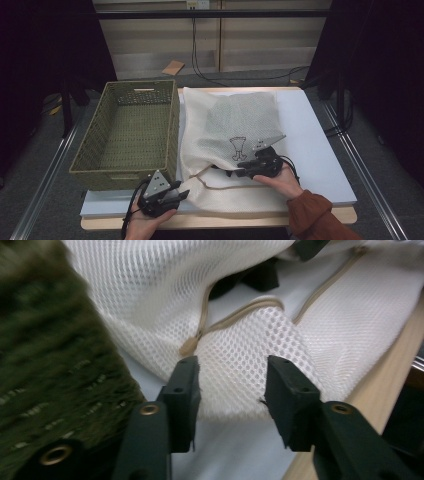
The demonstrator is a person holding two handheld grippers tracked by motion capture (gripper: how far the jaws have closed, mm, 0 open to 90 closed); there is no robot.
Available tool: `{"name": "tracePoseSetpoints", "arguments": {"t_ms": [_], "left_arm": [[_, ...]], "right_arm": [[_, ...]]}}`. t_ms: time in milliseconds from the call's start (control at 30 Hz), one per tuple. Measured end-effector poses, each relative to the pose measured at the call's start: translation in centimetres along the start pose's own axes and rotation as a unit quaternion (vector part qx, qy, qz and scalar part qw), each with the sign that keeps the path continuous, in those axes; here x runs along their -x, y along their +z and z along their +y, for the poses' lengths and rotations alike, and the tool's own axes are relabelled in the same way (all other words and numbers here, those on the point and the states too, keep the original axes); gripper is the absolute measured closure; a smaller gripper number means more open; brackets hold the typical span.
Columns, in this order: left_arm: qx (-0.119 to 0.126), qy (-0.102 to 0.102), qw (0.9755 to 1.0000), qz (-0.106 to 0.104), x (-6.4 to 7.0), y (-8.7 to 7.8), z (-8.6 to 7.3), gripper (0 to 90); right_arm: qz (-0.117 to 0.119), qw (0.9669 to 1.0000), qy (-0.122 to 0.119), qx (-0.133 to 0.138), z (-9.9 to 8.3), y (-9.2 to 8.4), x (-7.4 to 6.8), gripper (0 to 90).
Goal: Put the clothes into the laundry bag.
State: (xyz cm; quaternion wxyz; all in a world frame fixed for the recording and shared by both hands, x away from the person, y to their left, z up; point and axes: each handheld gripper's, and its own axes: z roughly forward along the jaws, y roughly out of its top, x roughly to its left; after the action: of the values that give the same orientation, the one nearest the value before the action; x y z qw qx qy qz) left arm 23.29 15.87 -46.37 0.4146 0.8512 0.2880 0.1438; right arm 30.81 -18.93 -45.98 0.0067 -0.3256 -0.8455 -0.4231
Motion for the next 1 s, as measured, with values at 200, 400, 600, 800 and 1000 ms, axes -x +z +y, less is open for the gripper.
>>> {"name": "tracePoseSetpoints", "arguments": {"t_ms": [200,400,600,800,1000], "left_arm": [[-0.037,-0.007,0.9993,-0.004,0.0,1.7,-0.7,55.7],[-0.040,-0.015,0.9986,-0.031,-0.4,1.5,-1.0,77.7],[-0.044,-0.022,0.9986,-0.020,-0.1,-0.3,-1.5,82.4],[-0.052,-0.027,0.9981,-0.020,0.3,-1.8,-2.5,82.6],[-0.034,-0.032,0.9986,-0.024,0.3,-2.4,-2.8,82.7]], "right_arm": [[-0.008,0.9999,-0.008,0.005,-0.3,0.0,0.0,62.9],[-0.017,0.9996,-0.019,0.011,-0.4,0.1,-0.3,58.1],[-0.006,0.9996,-0.022,0.017,-0.4,-0.2,-0.5,54.3],[-0.001,0.9988,-0.032,0.036,-0.6,-1.0,-1.2,55.0],[-0.005,0.9975,-0.038,0.059,-1.4,-1.3,-1.4,54.6]]}}
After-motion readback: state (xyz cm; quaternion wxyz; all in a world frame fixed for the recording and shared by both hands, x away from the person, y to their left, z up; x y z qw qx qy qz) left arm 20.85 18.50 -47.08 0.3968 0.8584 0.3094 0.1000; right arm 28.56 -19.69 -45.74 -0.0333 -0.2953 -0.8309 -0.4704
